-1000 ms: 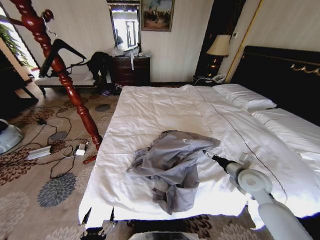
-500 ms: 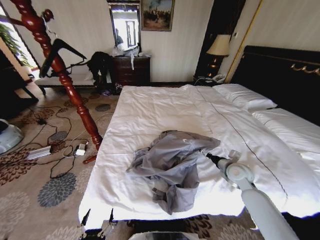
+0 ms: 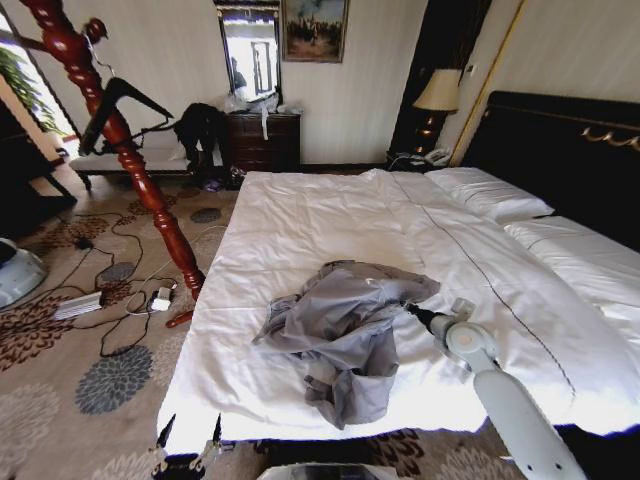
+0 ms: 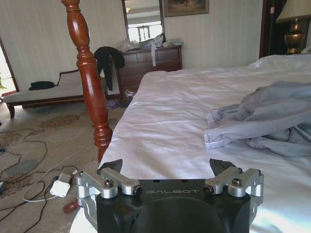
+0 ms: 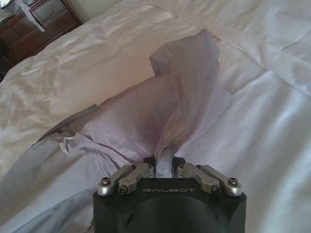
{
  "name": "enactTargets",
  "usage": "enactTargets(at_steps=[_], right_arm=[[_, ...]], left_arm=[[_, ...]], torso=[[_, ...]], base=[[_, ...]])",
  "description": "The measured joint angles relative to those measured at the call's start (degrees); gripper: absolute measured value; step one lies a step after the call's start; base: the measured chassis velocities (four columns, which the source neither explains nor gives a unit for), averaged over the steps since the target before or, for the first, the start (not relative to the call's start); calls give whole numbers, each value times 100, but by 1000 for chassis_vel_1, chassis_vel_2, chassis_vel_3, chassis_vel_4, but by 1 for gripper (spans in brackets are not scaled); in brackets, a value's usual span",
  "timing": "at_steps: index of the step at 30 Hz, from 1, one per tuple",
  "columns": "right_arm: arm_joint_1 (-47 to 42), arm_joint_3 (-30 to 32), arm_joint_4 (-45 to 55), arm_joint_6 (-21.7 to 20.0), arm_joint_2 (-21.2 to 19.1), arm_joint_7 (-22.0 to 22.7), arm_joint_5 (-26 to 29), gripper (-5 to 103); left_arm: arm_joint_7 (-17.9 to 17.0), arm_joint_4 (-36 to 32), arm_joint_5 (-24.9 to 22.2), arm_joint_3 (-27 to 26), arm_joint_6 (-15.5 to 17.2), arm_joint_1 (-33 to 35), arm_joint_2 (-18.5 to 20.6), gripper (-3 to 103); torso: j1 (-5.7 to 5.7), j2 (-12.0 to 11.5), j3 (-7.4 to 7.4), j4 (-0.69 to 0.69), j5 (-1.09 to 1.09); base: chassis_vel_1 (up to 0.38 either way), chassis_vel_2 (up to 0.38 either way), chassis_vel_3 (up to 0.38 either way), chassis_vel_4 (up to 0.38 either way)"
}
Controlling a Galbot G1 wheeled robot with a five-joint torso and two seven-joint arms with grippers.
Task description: Pick up the clothes from the bed and hang them on the clothes hanger.
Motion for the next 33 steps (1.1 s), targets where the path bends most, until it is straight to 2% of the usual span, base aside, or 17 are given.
enactTargets(at_steps=[7, 11, 18, 20, 21, 22, 25, 26, 30, 31, 33], right_arm=[[-48, -1, 110, -16, -61, -8, 24, 1], [-96, -3, 306, -40, -136, -5, 41, 1], [-92, -84, 1071, -145, -588, 31, -98, 1], [16, -126, 1363, -205, -834, 30, -105, 1], [166, -179, 1573, -248, -1119, 34, -83, 1], [166, -179, 1573, -248, -1119, 34, -83, 1], [391, -216, 1802, -286, -1562, 35, -10, 1], [391, -216, 1802, -286, -1562, 35, -10, 1], [827, -189, 2269, -357, -2661, -30, -5, 1], [827, -189, 2269, -357, -2661, -30, -5, 1], [1006, -142, 2311, -229, -3095, -224, -244, 1]], left_arm=[[0, 24, -63, -3, 18, -41, 11, 100], [0, 38, -83, -1, 25, -64, 15, 100], [-1, 23, -198, -37, 38, -108, 88, 100], [-4, 24, -250, -59, 40, -135, 119, 100], [-5, 26, -300, -64, 42, -159, 142, 100], [-5, 26, -300, -64, 42, -159, 142, 100], [-7, 25, -353, -66, 43, -193, 165, 100], [-7, 25, -353, -66, 43, -193, 165, 100], [-5, 54, -549, -64, 39, -275, 227, 100], [-5, 54, -549, -64, 39, -275, 227, 100], [-6, 79, -639, -59, 40, -326, 251, 100]], torso=[[0, 0, 0, -1, 0], [0, 0, 0, -1, 0], [0, 0, 0, -2, 1], [0, 1, 0, -1, 0], [0, 1, 0, 0, 0], [0, 1, 0, 0, 0], [0, 0, 0, 0, 0], [0, 0, 0, 0, 0], [0, 1, 0, -2, 0], [0, 1, 0, -2, 0], [-1, 1, 0, -2, 0]], base=[[0, 0, 0, 0], [0, 0, 0, 0], [0, 0, 0, 0], [0, 0, 0, 0], [0, 0, 0, 0], [0, 0, 0, 0], [0, 0, 0, 0], [0, 0, 0, 0], [0, 0, 0, 0], [0, 0, 0, 0], [0, 0, 0, 0]])
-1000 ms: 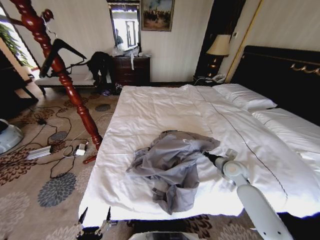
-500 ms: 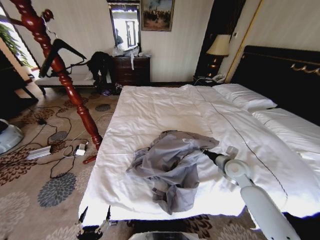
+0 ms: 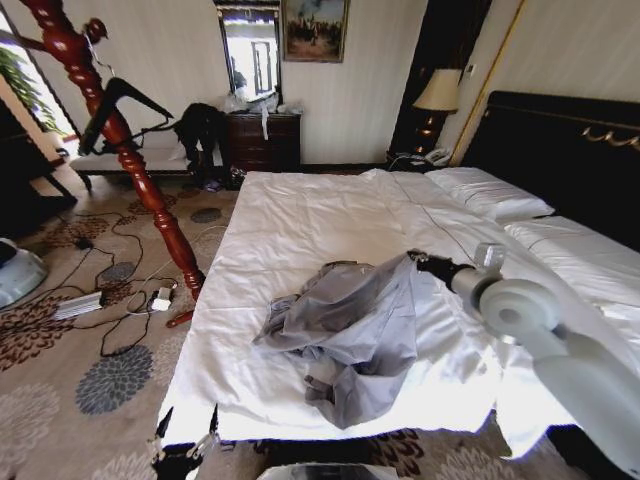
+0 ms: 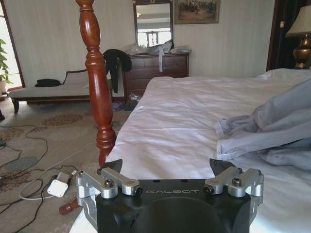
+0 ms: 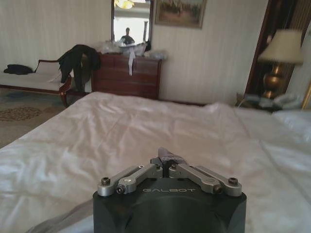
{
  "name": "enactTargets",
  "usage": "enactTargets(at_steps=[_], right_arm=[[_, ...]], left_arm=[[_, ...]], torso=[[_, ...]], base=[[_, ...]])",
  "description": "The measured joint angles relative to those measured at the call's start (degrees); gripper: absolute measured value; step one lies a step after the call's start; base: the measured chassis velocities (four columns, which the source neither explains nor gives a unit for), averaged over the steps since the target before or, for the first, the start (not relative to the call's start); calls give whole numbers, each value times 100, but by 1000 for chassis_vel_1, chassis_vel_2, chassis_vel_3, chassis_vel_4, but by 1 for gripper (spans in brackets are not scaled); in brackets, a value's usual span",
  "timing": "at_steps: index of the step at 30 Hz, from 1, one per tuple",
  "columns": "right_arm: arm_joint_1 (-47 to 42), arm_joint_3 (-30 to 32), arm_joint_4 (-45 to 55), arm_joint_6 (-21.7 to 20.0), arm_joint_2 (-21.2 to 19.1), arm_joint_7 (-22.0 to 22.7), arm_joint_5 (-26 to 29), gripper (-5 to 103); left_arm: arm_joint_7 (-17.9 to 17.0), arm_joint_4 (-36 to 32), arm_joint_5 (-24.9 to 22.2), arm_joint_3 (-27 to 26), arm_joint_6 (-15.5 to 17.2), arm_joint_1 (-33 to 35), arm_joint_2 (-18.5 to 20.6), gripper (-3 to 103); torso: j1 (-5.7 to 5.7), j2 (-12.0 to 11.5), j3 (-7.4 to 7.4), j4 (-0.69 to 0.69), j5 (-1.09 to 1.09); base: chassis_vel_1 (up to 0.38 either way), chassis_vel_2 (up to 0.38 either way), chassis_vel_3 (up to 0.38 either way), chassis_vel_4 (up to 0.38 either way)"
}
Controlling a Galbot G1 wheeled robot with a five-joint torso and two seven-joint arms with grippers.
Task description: Pick up the clothes from the bed and hang them on the clothes hanger.
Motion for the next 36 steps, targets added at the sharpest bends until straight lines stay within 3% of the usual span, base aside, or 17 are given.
enactTargets(at_steps=[3, 6, 7, 11, 13, 14, 16, 17, 19, 23, 25, 28, 36], right_arm=[[417, 70, -211, 172, -588, -401, -144, 1], [710, 72, -325, 207, -826, -544, -114, 1], [1060, 28, -414, 266, -1068, -740, -101, 1], [1947, -435, -590, 330, -1208, -936, -61, 1], [3403, -1623, -867, 300, -887, -949, 163, 1], [3403, -1623, -867, 300, -887, -949, 163, 1], [4565, -2469, -1066, 251, -519, -900, 358, 1], [5548, -3190, -1258, 234, -168, -879, 471, 1], [5854, -3414, -1321, 233, -49, -879, 496, 1], [7898, -4772, -1900, 238, 917, -912, 734, 1], [8054, -4856, -1959, 239, 1002, -921, 765, 1], [8974, -5279, -2245, 267, 1469, -973, 1102, 1], [10154, -5531, -2425, 509, 2191, -1210, 1923, 1]], left_arm=[[-1, 8, -68, 51, 33, -80, 52, 100], [-4, 1, -76, 83, 52, -112, 77, 100], [-10, -20, -79, 115, 69, -143, 107, 100], [-24, -46, -88, 133, 88, -185, 130, 100], [-30, -76, -130, 132, 93, -199, 164, 100], [-30, -76, -130, 132, 93, -199, 164, 100], [-31, -97, -170, 104, 93, -199, 186, 100], [-31, -111, -206, 69, 92, -193, 201, 100], [-32, -119, -222, 50, 91, -190, 204, 100], [-33, -204, -387, -94, 59, -149, 174, 100], [-33, -212, -409, -112, 54, -147, 168, 100], [-35, -249, -486, -200, 52, -159, 156, 100], [-50, -371, -607, -336, 177, -271, 94, 100]], torso=[[0, 0, 0, 1, 1], [0, 0, 0, 1, 1], [0, 0, 0, 0, 0], [-1, 1, 0, -2, -2], [-1, 0, 0, -3, 5], [-1, 0, 0, -3, 5], [0, 0, 1, 3, 4], [1, -1, 1, 4, -1], [1, -1, 2, 4, 0], [0, -1, 1, 3, -2], [1, -1, 1, 2, -2], [1, -1, 1, 0, -2], [1, -1, 1, 1, -1]], base=[[0, 0, 0, 0], [0, 0, 0, 0], [0, 0, 0, 0], [0, 0, 0, 0], [0, 0, 0, 0], [0, 0, 0, 0], [0, 0, 0, 0], [0, 0, 0, 0], [0, 0, 0, 0], [0, 0, 0, 0], [0, 0, 0, 0], [0, 0, 0, 0], [0, 0, 0, 0]])
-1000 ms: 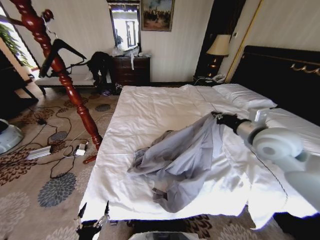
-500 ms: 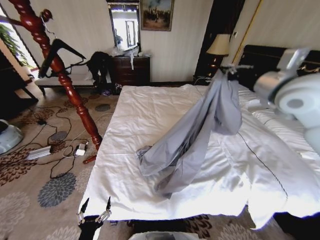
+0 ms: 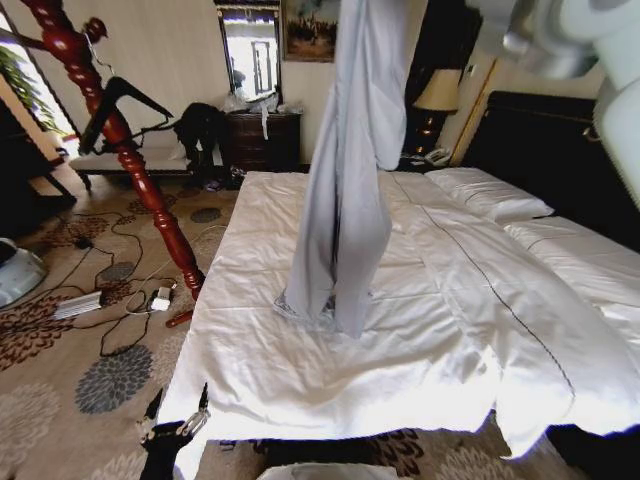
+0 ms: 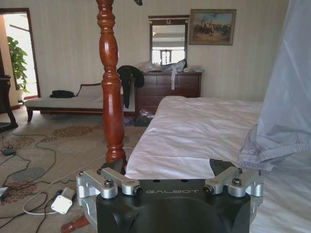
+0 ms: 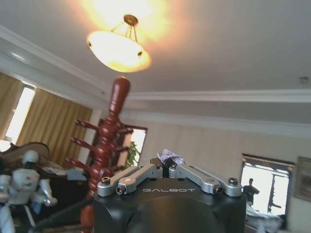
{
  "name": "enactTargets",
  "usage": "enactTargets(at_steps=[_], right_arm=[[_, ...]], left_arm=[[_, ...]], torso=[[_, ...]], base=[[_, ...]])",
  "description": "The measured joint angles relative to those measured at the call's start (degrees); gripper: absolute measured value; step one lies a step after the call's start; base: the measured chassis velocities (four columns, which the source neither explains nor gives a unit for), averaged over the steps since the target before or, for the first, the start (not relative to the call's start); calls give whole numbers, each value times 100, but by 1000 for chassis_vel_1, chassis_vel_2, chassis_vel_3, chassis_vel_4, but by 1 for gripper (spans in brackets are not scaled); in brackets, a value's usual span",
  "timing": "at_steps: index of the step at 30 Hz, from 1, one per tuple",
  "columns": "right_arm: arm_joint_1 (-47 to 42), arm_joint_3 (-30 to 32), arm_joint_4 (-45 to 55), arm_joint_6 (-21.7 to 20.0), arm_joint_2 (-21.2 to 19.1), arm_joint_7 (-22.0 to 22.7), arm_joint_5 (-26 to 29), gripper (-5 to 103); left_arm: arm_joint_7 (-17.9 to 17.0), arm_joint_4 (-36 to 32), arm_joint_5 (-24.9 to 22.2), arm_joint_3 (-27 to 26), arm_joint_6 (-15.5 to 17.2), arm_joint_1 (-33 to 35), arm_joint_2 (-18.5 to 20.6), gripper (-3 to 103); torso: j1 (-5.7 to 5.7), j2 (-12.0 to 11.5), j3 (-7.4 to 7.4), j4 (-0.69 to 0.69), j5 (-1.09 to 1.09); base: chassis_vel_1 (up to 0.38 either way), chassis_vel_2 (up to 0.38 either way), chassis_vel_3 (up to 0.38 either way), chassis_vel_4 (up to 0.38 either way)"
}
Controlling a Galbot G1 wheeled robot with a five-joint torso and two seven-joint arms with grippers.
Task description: Pick up the clothes from the bed and hang them on the clothes hanger.
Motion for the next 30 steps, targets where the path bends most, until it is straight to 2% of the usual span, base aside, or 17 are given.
enactTargets(at_steps=[5, 8, 12, 16, 18, 20, 22, 23, 25, 30], right_arm=[[469, -1, -256, 173, 259, -150, 368, 1], [836, -1, -644, 324, 565, -246, 610, 1], [923, 13, -801, 379, 793, -294, 653, 1], [581, 140, -407, 394, 703, -253, 574, 1], [-124, 352, 246, 395, 361, -156, 364, 1], [-317, 410, 386, 394, 270, -136, 292, 1], [-1260, 636, 966, 394, -103, -59, -206, 1], [-2699, 887, 1635, 412, -466, -7, -1100, 1], [-3326, 1003, 1723, 453, -519, -34, -1605, 1], [-3735, 1045, 1436, 534, -494, -152, -2081, 1]], left_arm=[[-3, -4, -57, -55, 37, -15, -42, 100], [-16, 31, -108, -69, 75, -29, -59, 100], [-21, 41, -134, -73, 123, -44, -78, 100], [-22, 63, -145, -96, 162, -67, -93, 100], [-27, 92, -144, -110, 195, -85, -130, 100], [-29, 98, -141, -114, 206, -87, -145, 100], [-29, 130, -114, -111, 238, -98, -195, 100], [-75, 180, -21, -51, 301, -137, -246, 100], [-103, 171, 12, -13, 370, -158, -289, 100], [-138, 144, 54, 6, 435, -205, -320, 100]], torso=[[0, 0, -1, -1, -1], [-1, 0, -1, -1, 0], [-1, 0, -1, 2, -2], [-1, 1, -1, 2, -4], [-1, 1, -1, 0, 1], [-1, 1, -1, 0, 1], [-1, 0, 0, -1, 5], [0, 0, 0, -2, 7], [-1, 0, 0, 0, 3], [-1, 0, 0, 0, 0]], base=[[0, 0, 0, 0], [0, 0, 0, 0], [0, 0, 0, 0], [0, 0, 0, 0], [0, 0, 0, 0], [0, 0, 0, 0], [0, 0, 0, 0], [0, 0, 0, 0], [0, 0, 0, 0], [0, 0, 0, 0]])
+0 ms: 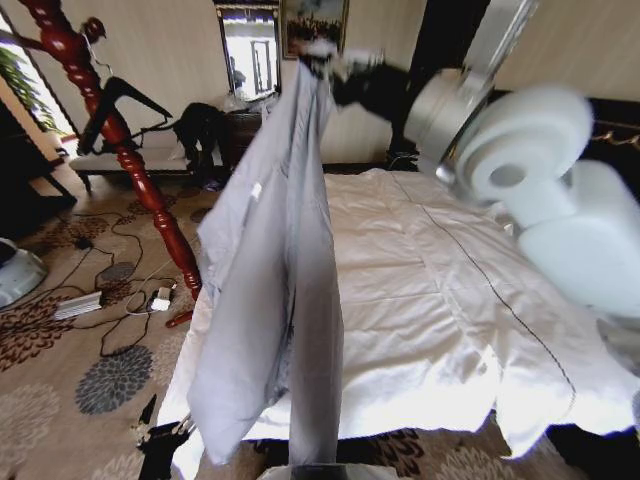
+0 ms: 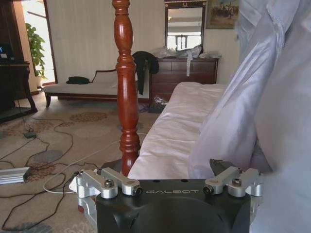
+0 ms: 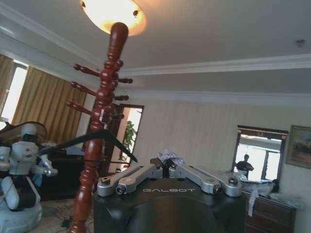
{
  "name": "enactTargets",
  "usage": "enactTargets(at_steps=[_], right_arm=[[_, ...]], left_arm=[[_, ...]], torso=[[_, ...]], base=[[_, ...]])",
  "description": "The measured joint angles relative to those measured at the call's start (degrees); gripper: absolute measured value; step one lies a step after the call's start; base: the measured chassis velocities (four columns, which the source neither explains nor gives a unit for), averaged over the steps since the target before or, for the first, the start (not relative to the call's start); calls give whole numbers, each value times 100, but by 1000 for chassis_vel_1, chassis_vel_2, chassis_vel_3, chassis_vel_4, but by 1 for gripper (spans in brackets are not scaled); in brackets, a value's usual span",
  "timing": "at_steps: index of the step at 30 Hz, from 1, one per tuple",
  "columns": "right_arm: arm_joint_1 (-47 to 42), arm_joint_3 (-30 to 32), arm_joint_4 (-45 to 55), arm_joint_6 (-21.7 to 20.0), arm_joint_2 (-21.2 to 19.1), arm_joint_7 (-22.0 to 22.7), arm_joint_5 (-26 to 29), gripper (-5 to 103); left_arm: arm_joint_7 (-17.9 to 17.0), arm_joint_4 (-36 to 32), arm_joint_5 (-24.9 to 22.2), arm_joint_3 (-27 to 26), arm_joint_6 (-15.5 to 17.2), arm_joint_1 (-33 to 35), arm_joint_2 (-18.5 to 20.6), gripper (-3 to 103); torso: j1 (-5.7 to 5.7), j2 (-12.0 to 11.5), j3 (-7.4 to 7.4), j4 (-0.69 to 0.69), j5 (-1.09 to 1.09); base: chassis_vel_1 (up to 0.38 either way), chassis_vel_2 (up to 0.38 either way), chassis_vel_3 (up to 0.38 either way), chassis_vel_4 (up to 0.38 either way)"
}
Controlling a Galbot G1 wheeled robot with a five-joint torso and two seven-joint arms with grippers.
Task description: Pick up the clothes from the bed and hang them on the clothes hanger.
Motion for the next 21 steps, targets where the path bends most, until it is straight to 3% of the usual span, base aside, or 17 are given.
enactTargets(at_steps=[4, 11, 15, 18, 21], right_arm=[[-317, 71, -747, 202, 35, -367, -843, 1], [-1520, 582, -67, 295, -423, -219, -1100, 1], [-2572, 1277, 540, 300, -750, -81, -1205, 1], [-4128, 2148, 1217, 275, -1192, -103, -1400, 1], [-5046, 2734, 1489, 295, -1376, -221, -1646, 1]], left_arm=[[-16, -15, 25, 20, 61, -43, -23, 100], [-54, -110, 22, 86, 184, -143, 69, 100], [-113, -142, 41, 128, 291, -238, 114, 100], [-137, -213, 71, 133, 376, -279, 136, 100], [-153, -287, 76, 130, 450, -309, 206, 100]], torso=[[1, 0, 1, 1, 0], [0, 0, 0, -2, 2], [1, 0, 0, 2, -1], [0, 0, -1, -3, 4], [0, 1, -1, 0, 0]], base=[[0, 0, 0, 0], [0, 0, 0, 0], [0, 0, 0, 0], [0, 0, 0, 0], [0, 0, 0, 0]])
